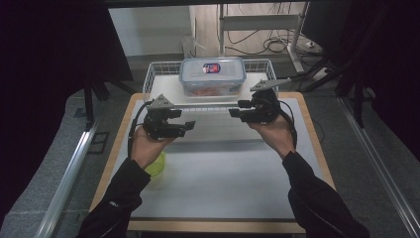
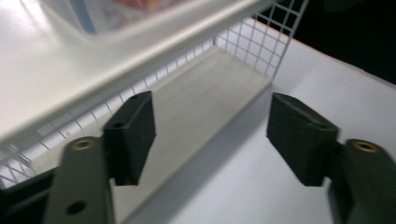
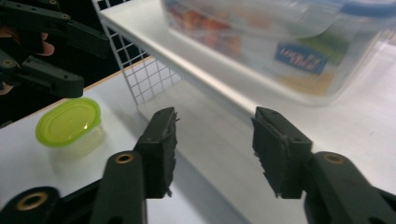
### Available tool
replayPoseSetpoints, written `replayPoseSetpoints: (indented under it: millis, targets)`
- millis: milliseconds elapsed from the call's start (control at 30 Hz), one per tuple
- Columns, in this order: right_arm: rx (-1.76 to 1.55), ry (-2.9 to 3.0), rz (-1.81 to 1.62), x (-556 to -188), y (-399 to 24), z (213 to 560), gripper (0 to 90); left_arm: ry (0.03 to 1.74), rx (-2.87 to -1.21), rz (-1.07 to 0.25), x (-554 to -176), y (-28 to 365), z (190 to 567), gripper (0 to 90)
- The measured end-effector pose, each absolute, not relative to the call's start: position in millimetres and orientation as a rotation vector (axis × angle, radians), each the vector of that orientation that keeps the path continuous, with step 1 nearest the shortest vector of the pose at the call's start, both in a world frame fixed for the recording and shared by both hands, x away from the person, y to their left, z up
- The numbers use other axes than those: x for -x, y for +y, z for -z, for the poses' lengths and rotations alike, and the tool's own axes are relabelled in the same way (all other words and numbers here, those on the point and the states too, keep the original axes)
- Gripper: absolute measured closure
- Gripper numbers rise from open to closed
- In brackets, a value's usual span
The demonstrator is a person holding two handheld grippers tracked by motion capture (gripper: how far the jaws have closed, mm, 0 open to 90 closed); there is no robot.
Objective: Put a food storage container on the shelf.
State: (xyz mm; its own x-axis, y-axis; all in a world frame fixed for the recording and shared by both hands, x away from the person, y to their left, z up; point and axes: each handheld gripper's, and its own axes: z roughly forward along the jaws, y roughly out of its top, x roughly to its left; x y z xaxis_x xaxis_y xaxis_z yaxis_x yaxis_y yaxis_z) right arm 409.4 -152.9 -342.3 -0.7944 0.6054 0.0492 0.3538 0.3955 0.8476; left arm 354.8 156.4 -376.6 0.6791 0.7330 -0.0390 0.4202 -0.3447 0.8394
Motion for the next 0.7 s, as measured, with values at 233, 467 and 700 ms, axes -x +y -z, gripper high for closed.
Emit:
replayPoseSetpoints:
  millis: [233, 467, 700]
  targets:
    - [-0.825, 2.39, -1.366, -393, -159, 355, 31.4, 0.889, -2.006, -0.409, -334, 153, 395, 14.7]
    - [-0.818, 2.372, -1.389, -372, -169, 371, 19.4, 0.889, -2.001, -0.418, -312, 147, 412, 7.2]
    - [-0.821, 2.362, -1.401, -357, -176, 386, 12.1, 0.861, -2.004, -0.46, -293, 141, 428, 4.2]
